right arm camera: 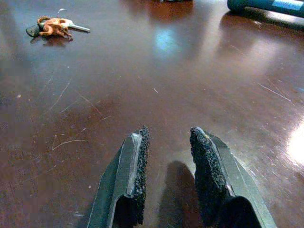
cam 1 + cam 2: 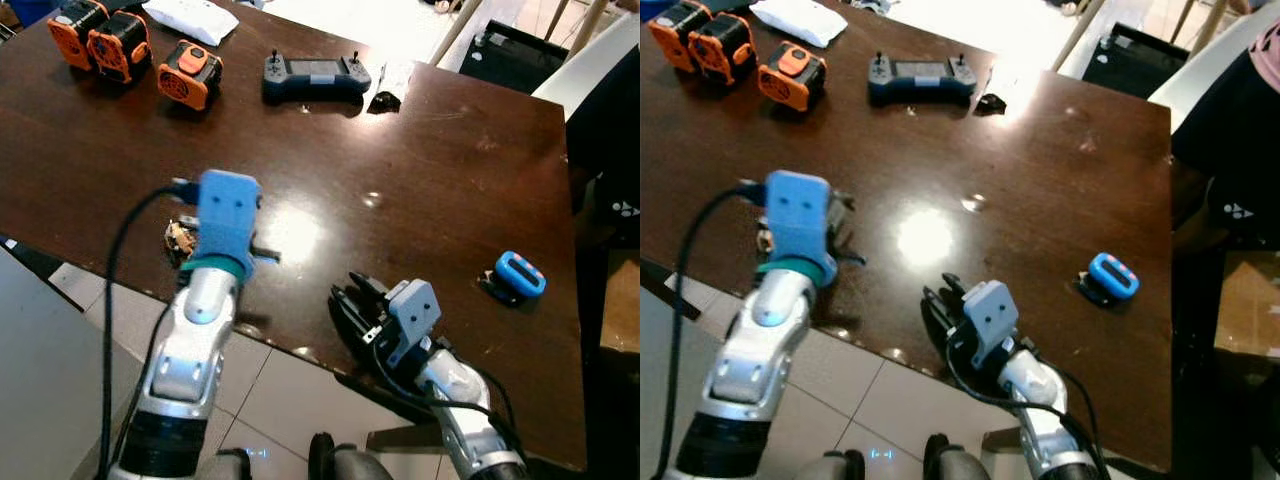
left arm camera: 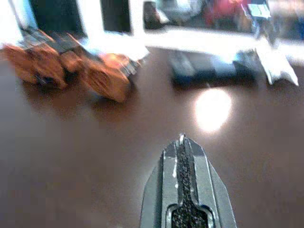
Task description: Hang keys on a hook
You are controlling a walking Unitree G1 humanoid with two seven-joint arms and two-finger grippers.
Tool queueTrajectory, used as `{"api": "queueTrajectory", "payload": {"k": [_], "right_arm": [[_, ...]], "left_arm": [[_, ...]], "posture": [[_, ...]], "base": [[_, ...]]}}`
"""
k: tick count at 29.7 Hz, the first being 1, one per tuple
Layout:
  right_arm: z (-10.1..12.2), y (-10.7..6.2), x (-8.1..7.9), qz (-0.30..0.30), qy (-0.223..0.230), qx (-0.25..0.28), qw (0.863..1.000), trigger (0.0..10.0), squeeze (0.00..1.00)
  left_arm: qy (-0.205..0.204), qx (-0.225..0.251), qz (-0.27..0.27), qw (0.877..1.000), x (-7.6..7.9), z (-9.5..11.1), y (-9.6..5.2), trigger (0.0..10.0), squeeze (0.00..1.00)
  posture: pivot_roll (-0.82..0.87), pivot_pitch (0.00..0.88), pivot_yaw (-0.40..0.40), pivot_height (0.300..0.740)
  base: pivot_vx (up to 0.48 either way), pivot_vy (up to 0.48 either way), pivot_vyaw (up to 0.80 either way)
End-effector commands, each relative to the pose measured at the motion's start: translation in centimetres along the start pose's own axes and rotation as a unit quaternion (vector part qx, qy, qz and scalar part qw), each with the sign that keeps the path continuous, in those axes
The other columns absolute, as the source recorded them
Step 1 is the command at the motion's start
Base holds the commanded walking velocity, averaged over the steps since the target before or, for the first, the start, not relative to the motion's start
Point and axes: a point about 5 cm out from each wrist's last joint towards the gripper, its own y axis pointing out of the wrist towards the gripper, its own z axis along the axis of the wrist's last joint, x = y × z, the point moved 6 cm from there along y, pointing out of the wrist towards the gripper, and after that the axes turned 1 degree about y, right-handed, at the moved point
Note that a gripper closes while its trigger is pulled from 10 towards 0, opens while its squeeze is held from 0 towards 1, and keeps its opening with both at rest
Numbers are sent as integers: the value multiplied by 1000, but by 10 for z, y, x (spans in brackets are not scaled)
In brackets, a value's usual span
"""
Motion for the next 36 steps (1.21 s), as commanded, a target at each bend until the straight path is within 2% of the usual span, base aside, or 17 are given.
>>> {"api": "queueTrajectory", "payload": {"k": [1,3,4,6,7,10,11,13,15,17,20,24,32,35,36], "right_arm": [[-25,-11,-5,-15,46,-48,998,10000,0],[-25,-11,-5,-15,46,-48,998,10000,0],[-12,-6,0,-31,63,-23,997,10000,0],[12,1,8,-59,82,22,995,10000,0],[12,1,8,-59,82,22,995,10000,0],[33,1,21,-103,71,62,990,10000,0],[33,1,21,-103,71,62,990,10000,0],[35,-3,29,-134,62,69,987,10000,0],[34,-6,32,-146,58,69,985,10000,0],[31,-13,37,-170,53,64,982,10000,0],[29,-15,40,-179,51,59,981,10000,0],[34,-8,43,-177,49,63,981,10000,0],[38,-5,45,-177,45,65,981,10000,0],[45,-3,46,-181,37,76,980,10000,0],[45,-3,46,-181,37,76,980,10000,0]], "left_arm": [[-9,33,33,999,-20,21,5,10000,0],[-9,33,33,999,-20,21,5,10000,0],[6,31,23,999,-20,19,5,10000,0],[14,-26,-7,1000,-12,-10,-4,10000,0],[14,-26,-7,1000,-12,-10,-4,10000,0],[33,-61,-28,997,-1,-41,-26,10000,0],[33,-61,-28,997,-1,-41,-26,10000,0],[46,-81,-30,995,1,-62,-38,10000,0],[55,-87,-31,994,2,-69,-42,10000,0],[41,-96,-33,994,4,-77,-45,10000,0],[32,-94,-31,995,5,-78,-43,10000,0],[25,-79,-30,996,6,-71,-34,10000,0],[22,-74,-31,997,9,-71,-30,10000,0],[59,-50,-41,996,12,-70,-33,10000,0],[59,-50,-41,996,12,-70,-33,10000,0]], "posture": [[-27,170,-14,740],[-27,170,-14,740],[-27,157,-13,740],[-35,146,-9,740],[-35,146,-9,740],[-48,119,0,740],[-48,119,0,740],[-54,111,-2,740],[-57,102,-3,740],[-60,92,-2,740],[-70,82,0,740],[-78,71,1,740],[-79,69,-2,740],[-76,75,-5,740],[-76,75,-5,740]], "base": [[0,0,0],[0,0,0],[0,0,0],[0,0,0],[0,0,0],[0,0,0],[0,0,0],[0,0,0],[0,0,0],[0,0,0],[0,0,0],[0,0,0],[0,0,0],[-271,0,0],[-476,0,0]]}}
